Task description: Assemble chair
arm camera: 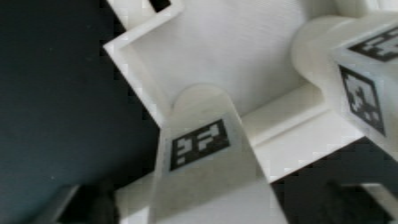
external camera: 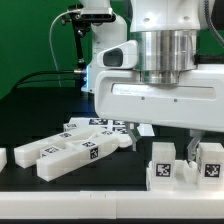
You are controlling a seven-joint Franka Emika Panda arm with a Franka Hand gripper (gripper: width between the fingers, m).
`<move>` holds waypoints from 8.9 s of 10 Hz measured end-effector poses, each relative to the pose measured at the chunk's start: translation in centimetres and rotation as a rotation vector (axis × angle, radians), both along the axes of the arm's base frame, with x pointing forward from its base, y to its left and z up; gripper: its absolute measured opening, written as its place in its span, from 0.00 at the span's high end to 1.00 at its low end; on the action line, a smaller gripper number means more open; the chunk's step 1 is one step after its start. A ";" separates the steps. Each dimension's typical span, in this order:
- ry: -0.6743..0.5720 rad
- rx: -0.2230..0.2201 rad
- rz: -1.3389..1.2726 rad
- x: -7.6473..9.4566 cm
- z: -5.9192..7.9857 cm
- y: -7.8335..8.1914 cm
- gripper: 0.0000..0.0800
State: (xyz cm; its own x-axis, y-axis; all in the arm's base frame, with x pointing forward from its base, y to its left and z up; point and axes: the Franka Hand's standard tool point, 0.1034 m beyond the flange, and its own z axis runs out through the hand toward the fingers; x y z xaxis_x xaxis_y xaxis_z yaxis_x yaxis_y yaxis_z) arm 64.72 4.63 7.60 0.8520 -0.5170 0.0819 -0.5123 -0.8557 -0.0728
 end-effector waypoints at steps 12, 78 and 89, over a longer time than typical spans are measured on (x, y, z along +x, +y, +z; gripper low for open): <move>0.040 0.163 -1.215 0.1 0.0 0.0 0.64; 0.380 0.100 0.438 -6.9 1.4 -2.6 0.96; 0.900 0.200 0.447 -6.8 0.4 -3.7 0.96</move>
Offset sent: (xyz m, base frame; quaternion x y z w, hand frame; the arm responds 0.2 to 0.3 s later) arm 0.0000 0.0000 0.0000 0.0000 0.0000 0.1938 0.9810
